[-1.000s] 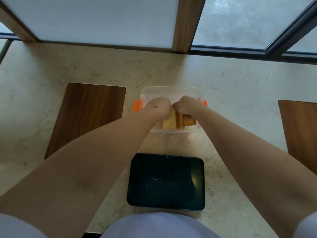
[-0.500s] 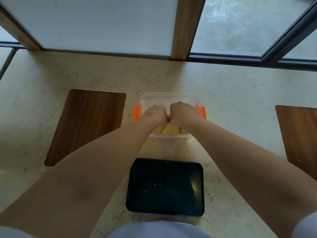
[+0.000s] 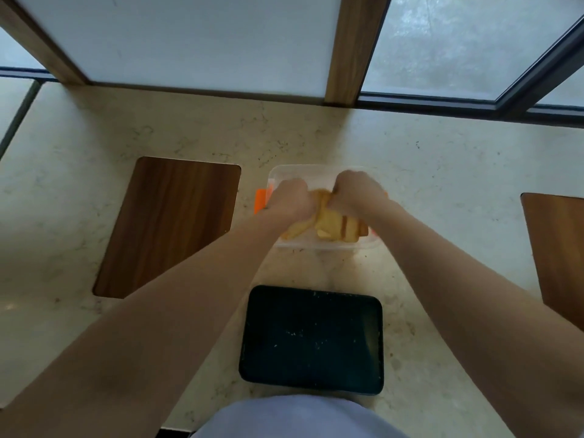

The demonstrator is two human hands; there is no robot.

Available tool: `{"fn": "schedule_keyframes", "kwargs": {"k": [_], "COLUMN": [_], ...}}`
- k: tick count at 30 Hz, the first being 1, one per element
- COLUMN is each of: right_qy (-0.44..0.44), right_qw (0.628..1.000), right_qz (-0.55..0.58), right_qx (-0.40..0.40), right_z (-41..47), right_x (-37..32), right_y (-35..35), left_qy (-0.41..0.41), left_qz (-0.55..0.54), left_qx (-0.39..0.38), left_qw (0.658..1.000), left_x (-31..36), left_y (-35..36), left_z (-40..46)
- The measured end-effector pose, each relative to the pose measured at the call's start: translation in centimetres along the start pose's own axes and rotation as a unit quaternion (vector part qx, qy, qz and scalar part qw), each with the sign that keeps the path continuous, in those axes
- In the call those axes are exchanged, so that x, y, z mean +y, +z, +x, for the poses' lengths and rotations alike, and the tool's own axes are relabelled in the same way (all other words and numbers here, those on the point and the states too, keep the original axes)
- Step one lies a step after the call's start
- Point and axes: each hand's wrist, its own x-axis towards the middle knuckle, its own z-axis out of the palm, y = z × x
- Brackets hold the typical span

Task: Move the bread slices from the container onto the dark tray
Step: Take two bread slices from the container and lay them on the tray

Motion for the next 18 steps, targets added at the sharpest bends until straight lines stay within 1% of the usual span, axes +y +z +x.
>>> {"fn": "schedule_keyframes", "kwargs": {"k": [2, 4, 5, 8, 10, 12, 13, 14, 16, 17, 18], "right_qy": [0.029, 0.046, 0.053, 0.063, 0.052, 0.051, 0.066, 0.094, 0.169, 0.200, 0.222], "right_qw": [0.992, 0.970, 0.952, 0.868, 0.787, 0.709, 0.685, 0.672, 0.672, 0.677, 0.679], "right_qz": [0.110, 0.227, 0.295, 0.492, 0.613, 0.697, 0.717, 0.723, 0.709, 0.695, 0.684], "right_qx": [0.048, 0.069, 0.067, 0.023, -0.032, -0.095, -0.116, -0.128, -0.129, -0.136, -0.147], "right_z": [-2.0, -5.3, -7.1, -12.5, -15.5, -17.8, -18.8, -19.6, -21.1, -21.8, -22.4], "right_x": [1.6, 3.0, 3.8, 5.8, 6.7, 7.3, 7.5, 7.4, 7.2, 7.0, 6.7], "right_y": [-2.6, -4.6, -5.1, -4.7, -3.1, -0.4, 1.4, 3.3, 7.3, 9.0, 10.6], "left_qy": [-0.022, -0.042, -0.047, -0.074, -0.105, -0.168, -0.213, -0.262, -0.341, -0.361, -0.368], "left_qz": [-0.109, -0.243, -0.306, -0.462, -0.553, -0.620, -0.635, -0.643, -0.654, -0.656, -0.652], "left_qx": [0.027, 0.041, 0.046, 0.052, 0.042, 0.033, 0.036, 0.045, 0.055, 0.057, 0.059], "left_qw": [0.993, 0.968, 0.950, 0.882, 0.825, 0.766, 0.742, 0.718, 0.673, 0.660, 0.660], "left_x": [-0.3, -1.0, -1.3, -2.6, -4.1, -6.0, -7.1, -8.3, -10.6, -11.5, -12.4], "left_y": [-1.6, -2.6, -2.9, -3.0, -2.1, -0.4, 0.8, 2.1, 4.5, 5.6, 6.5], "left_z": [-1.2, -4.0, -5.6, -10.6, -13.5, -15.7, -16.7, -17.6, -19.3, -20.1, -20.9]}}
